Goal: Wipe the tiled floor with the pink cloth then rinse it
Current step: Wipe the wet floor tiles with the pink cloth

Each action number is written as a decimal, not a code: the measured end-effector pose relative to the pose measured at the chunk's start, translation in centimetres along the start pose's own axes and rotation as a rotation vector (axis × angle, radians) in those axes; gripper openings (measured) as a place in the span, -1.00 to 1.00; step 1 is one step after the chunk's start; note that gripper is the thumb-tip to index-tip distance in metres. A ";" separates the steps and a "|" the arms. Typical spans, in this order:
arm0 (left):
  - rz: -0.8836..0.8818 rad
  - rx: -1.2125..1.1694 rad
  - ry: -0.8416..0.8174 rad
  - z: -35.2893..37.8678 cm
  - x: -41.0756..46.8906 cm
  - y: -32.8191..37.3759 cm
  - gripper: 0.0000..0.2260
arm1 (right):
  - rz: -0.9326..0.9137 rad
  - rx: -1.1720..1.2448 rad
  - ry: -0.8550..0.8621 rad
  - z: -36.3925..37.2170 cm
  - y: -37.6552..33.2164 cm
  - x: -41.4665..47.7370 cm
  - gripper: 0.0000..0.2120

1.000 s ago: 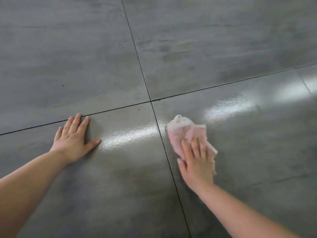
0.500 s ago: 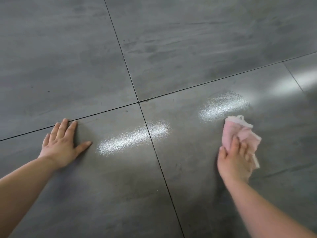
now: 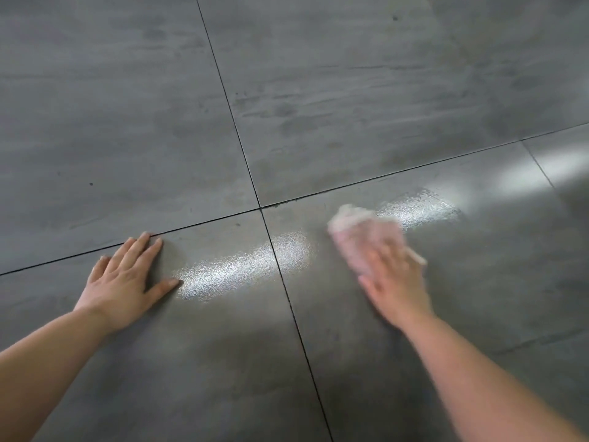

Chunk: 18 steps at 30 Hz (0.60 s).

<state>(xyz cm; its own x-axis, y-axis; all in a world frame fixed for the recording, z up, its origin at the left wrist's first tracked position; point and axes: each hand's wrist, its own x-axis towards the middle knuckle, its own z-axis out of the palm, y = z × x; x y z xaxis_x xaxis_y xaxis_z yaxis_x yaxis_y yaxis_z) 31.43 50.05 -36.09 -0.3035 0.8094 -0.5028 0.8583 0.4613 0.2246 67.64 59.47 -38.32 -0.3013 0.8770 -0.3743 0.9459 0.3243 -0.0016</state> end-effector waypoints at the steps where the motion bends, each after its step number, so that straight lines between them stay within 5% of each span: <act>1: 0.000 -0.007 0.026 0.1 0.0 0.3 -0.35 | 0.173 0.091 0.057 -0.2 2.5 -0.3 -0.35; 4: 0.033 -0.012 0.097 0.6 0.5 1.3 -0.37 | 0.673 0.328 0.073 -0.9 5.6 -1.1 -0.43; 6: 0.047 -0.018 0.083 0.7 1.3 2.2 -0.36 | 0.793 0.349 0.095 -1.1 3.6 -0.7 -0.46; 12: 0.039 0.067 -0.003 -0.1 2.1 2.6 -0.33 | 0.282 0.253 0.320 -1.0 -4.4 0.7 -0.59; 18: 0.082 0.088 -0.062 -6.5 1.3 2.3 -0.46 | 0.545 0.861 0.060 -9.9 -6.4 0.9 -0.69</act>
<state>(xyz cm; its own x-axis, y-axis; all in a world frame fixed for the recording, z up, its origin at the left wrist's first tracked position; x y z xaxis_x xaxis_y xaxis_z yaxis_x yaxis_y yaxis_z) 30.33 54.51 -30.80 -0.2069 0.8178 -0.5370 0.9131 0.3585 0.1942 60.10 61.68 -29.42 0.2126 0.8531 -0.4765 0.7142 -0.4685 -0.5200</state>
